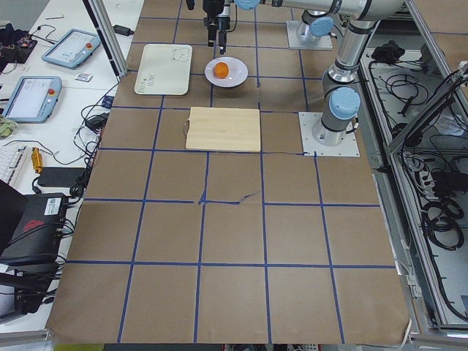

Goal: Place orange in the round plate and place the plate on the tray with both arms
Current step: 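Reach the right gripper to the rim of the white plate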

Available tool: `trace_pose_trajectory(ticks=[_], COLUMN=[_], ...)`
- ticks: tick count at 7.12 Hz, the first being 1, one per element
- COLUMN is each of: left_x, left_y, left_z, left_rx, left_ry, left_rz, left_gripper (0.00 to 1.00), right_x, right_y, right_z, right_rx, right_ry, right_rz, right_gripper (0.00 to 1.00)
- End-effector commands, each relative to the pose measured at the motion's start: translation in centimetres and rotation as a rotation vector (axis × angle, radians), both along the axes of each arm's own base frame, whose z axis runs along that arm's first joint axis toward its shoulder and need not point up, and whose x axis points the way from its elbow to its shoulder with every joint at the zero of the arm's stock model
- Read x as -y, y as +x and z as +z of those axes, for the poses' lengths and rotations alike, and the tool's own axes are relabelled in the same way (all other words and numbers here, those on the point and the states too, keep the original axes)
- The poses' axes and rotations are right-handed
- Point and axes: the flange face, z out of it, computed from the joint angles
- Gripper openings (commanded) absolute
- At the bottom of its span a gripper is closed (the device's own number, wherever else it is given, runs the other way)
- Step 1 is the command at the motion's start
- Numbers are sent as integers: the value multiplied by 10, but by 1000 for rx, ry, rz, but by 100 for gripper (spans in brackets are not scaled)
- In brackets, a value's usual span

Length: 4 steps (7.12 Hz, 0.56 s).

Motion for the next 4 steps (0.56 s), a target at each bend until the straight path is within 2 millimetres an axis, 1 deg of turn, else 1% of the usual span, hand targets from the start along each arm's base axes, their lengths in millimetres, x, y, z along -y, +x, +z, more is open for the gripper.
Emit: trace_pose_trajectory(ticks=[1,2,3,4], left_x=[-1,-1,-1,0], left_y=[2,2,2,2], left_z=[1,0,0,0], left_rx=[1,-2,-1,-1], left_ry=[0,0,0,-2], left_rz=[3,3,3,3], left_gripper=[100,100,100,100], right_x=[-14,-18,-18,-24], right_y=[5,11,18,19], right_z=[-11,-20,-16,-25], right_rx=[4,68,81,85], right_ry=[14,36,-4,-15], right_rz=[-16,-13,2,6], right_gripper=[99,100,99,96])
